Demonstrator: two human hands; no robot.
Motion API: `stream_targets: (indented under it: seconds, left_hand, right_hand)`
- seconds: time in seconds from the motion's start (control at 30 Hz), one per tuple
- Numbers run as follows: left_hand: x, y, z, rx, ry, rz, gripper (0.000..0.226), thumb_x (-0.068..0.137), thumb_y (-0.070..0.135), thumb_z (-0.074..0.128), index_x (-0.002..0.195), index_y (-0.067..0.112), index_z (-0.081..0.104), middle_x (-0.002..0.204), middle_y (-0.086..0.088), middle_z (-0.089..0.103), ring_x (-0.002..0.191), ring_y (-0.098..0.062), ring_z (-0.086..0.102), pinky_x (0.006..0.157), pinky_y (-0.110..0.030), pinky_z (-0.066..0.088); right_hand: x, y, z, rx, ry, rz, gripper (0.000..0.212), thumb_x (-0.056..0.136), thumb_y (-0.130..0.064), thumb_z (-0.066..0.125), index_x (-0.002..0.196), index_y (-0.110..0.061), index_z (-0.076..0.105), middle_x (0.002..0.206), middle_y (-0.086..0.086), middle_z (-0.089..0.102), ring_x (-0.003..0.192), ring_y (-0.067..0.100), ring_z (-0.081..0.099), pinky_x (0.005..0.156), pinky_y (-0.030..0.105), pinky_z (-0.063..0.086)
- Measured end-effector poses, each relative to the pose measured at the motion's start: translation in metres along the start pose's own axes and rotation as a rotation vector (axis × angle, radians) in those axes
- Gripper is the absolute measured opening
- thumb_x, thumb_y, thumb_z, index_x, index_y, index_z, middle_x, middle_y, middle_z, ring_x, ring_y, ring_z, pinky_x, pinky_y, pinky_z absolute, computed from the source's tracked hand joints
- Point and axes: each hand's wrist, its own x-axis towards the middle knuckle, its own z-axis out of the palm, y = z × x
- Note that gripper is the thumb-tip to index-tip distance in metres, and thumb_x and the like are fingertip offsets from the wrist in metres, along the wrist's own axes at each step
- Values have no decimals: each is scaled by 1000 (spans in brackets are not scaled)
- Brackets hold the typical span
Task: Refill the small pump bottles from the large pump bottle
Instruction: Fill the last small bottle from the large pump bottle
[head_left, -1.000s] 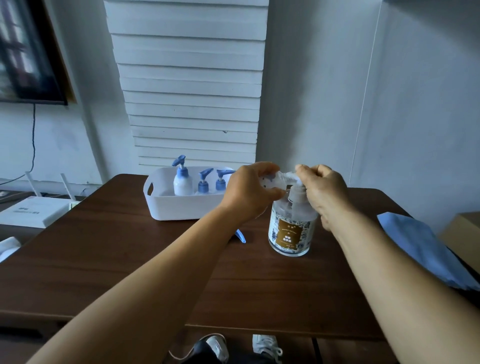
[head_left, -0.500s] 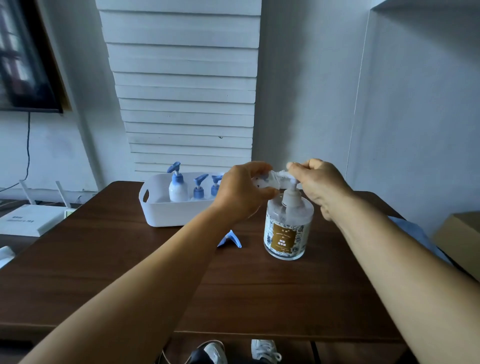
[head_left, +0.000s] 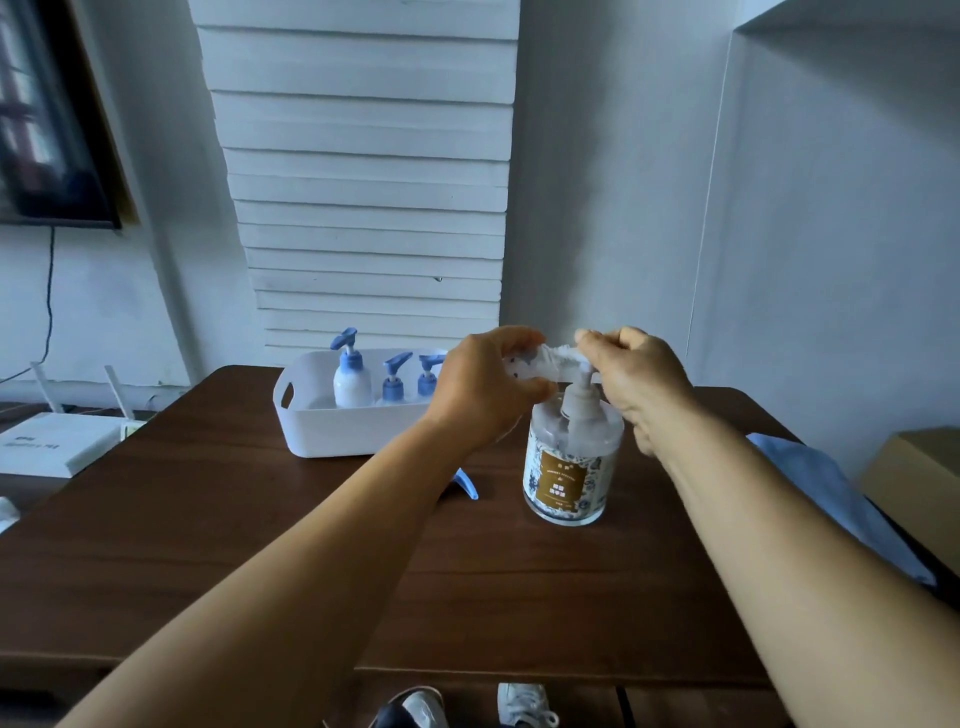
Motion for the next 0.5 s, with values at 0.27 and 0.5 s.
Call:
stream_targets:
  seconds: [0.27,0.5]
  left_hand:
    - [-1,2,-2,-7,2,-15,47,73,21,77,118,22,62,105,9,67,91,-7,60,79,-15,40]
    - [-6,-4,4,2,-16,-38,49,73,21,78,119,21,61,106,10,65,91,-4,57,75,-12,36]
  right_hand:
    - [2,-10,-6,-54,-30,-20,30,91,-36,56,70,-16,49,71,-2,55,67,11,50,55,24,38]
    - [-6,10,9,30,35,23,32,91,-39,55,69,-17,48,69,-3,53,64,10,47,51,24,34]
